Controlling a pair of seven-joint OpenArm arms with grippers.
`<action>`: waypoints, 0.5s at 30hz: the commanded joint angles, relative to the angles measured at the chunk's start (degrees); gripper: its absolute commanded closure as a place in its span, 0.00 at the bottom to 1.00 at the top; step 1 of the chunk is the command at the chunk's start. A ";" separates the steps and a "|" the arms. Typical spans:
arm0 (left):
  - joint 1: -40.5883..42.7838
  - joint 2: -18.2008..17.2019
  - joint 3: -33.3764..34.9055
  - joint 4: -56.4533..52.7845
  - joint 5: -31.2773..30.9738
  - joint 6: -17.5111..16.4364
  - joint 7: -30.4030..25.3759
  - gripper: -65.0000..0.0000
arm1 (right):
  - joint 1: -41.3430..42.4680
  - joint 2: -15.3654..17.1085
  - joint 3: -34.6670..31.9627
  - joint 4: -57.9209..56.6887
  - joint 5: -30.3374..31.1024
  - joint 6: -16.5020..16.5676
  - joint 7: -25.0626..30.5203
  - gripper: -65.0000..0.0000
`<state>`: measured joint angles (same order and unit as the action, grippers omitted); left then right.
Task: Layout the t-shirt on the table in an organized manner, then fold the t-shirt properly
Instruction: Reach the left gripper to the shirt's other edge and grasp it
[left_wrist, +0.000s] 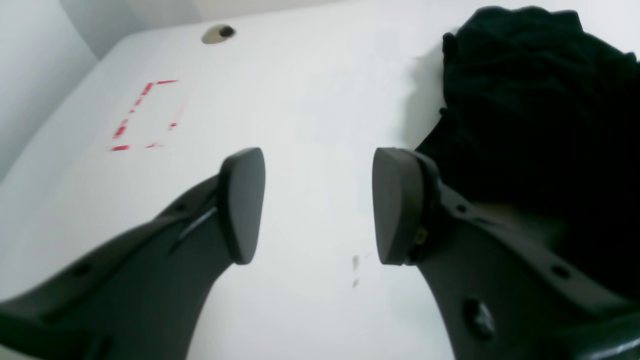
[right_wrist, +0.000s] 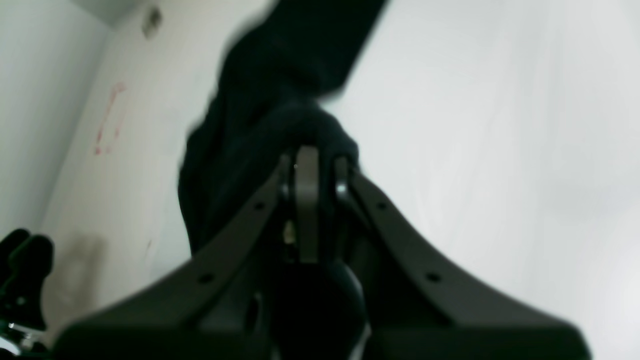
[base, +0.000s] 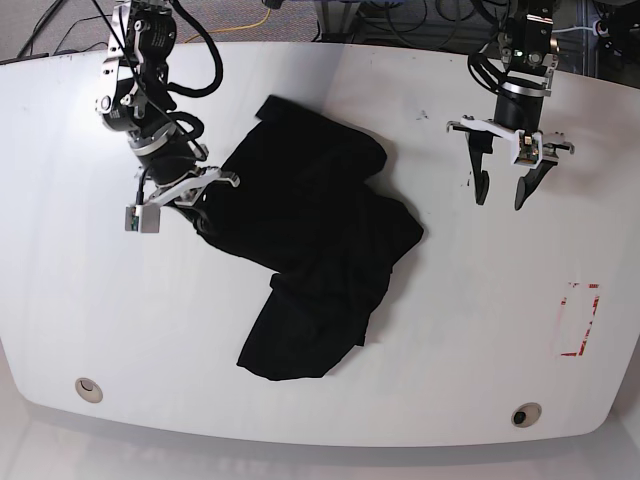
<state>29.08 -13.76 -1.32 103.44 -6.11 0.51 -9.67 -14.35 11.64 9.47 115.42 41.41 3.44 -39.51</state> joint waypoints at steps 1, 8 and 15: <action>-0.38 -0.44 0.84 1.05 -0.18 0.15 -0.92 0.50 | 2.00 1.86 0.15 1.29 0.83 0.82 1.40 1.00; -2.49 -0.44 5.32 1.05 -0.09 0.15 0.57 0.50 | 4.99 5.90 0.15 1.29 0.83 0.82 1.40 1.00; -3.81 -0.44 9.28 1.22 -0.26 0.15 3.39 0.50 | 6.66 9.42 0.15 1.29 0.83 0.56 1.40 1.00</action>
<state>24.97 -13.87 7.42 103.46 -6.11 0.45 -5.87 -8.75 19.49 9.34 115.46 41.67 3.84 -39.64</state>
